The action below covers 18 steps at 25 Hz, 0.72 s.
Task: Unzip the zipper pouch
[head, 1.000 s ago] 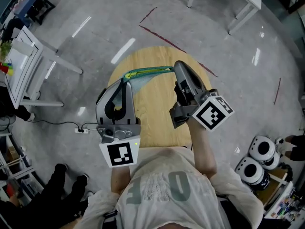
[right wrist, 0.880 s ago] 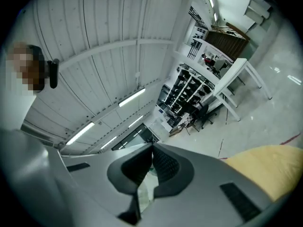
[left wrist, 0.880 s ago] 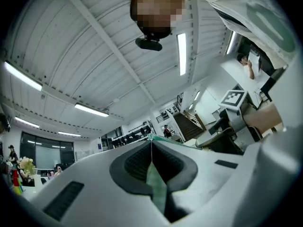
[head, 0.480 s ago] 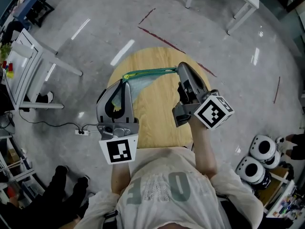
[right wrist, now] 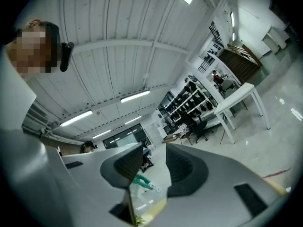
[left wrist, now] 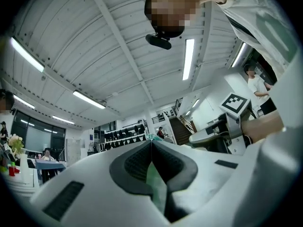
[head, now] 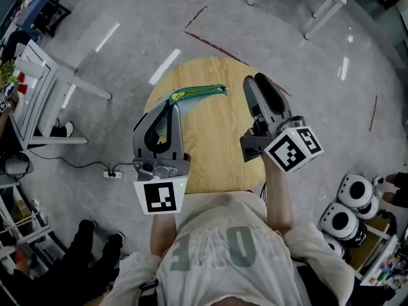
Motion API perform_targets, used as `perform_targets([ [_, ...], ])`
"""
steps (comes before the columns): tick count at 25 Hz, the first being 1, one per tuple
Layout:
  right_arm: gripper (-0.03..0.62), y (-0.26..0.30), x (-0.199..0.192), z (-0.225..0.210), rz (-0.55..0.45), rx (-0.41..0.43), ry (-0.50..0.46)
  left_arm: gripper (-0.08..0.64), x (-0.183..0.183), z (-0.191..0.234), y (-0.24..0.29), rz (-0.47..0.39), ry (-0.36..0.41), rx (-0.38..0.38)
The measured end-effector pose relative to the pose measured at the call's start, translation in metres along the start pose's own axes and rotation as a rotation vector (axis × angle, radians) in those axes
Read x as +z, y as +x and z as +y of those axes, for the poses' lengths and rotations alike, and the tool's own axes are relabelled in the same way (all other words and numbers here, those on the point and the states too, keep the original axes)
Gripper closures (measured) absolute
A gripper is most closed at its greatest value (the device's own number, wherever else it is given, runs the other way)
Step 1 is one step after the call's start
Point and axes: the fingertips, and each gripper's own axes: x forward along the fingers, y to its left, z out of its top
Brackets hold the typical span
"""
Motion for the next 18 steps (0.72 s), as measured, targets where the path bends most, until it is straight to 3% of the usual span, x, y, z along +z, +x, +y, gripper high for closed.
perform_targets([
  [8, 0.451, -0.013, 0.001, -0.009, -0.011, -0.045, -0.036, 0.532, -0.018, -0.009, 0.011, -0.007, -0.235, -0.037],
  [12, 0.451, -0.016, -0.002, -0.014, 0.001, -0.057, -0.042, 0.532, -0.049, -0.018, 0.014, 0.061, -0.353, -0.051],
  [18, 0.451, -0.021, -0.006, -0.021, 0.01, -0.082, -0.039, 0.532, -0.098, -0.035, 0.012, 0.183, -0.452, -0.062],
])
